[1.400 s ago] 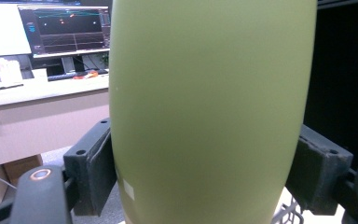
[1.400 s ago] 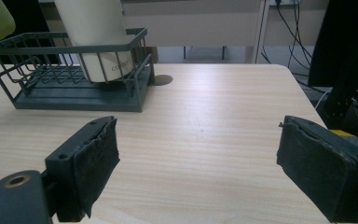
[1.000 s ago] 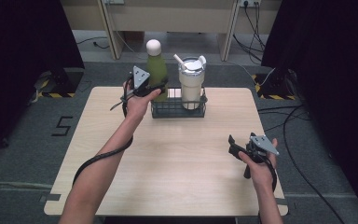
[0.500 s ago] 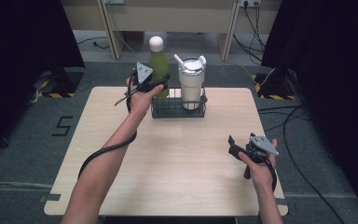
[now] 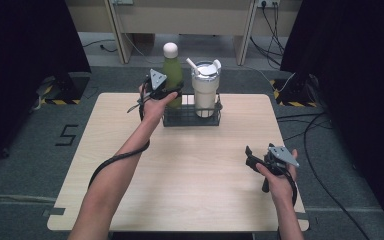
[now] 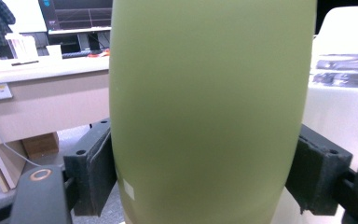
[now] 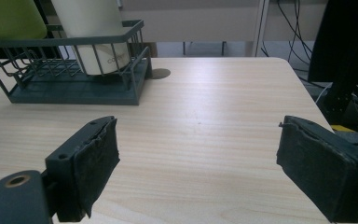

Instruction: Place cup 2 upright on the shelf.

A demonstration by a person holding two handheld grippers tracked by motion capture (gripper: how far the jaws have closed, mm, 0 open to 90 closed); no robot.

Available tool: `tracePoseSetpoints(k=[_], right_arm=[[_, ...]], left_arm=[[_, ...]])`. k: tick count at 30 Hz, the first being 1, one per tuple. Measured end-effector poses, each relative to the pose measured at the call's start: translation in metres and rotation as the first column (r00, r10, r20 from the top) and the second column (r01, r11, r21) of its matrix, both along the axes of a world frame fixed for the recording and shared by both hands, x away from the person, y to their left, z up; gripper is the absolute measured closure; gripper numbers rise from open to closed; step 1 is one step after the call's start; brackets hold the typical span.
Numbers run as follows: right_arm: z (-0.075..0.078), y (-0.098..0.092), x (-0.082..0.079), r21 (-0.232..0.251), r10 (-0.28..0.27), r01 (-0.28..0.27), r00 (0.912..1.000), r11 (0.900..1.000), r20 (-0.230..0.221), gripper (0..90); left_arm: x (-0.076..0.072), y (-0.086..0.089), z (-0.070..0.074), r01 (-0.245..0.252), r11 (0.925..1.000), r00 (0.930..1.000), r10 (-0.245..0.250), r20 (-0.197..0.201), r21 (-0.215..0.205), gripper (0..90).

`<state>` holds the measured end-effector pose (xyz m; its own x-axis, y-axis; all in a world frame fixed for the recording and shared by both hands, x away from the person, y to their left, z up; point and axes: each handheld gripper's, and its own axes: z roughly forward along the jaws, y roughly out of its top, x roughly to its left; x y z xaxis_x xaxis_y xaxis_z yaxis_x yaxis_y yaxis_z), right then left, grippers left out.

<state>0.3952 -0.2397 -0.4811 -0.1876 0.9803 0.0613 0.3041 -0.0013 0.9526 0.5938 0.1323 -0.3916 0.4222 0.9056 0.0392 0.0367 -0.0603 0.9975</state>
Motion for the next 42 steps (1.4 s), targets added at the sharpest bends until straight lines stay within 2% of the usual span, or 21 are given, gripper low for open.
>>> tracePoseSetpoints(k=[20,25,42], right_arm=[[-0.004,0.001,0.0,-0.001,0.004,-0.004,0.9999,1.0,-0.014,12.7],[-0.005,0.002,0.0,-0.004,0.005,-0.005,0.9998,1.0,-0.017,12.7],[-0.007,0.004,0.0,-0.008,0.015,-0.015,0.9996,1.0,-0.022,12.7]], left_arm=[[0.007,-0.009,-0.023,0.0,1.0,0.9982,0.0,-0.06,0.004,20.3],[0.008,-0.01,-0.028,0.002,1.0,0.9968,-0.002,-0.079,-0.008,20.3],[0.011,-0.01,-0.031,0.021,0.9998,0.9956,-0.02,-0.091,0.002,20.0]])
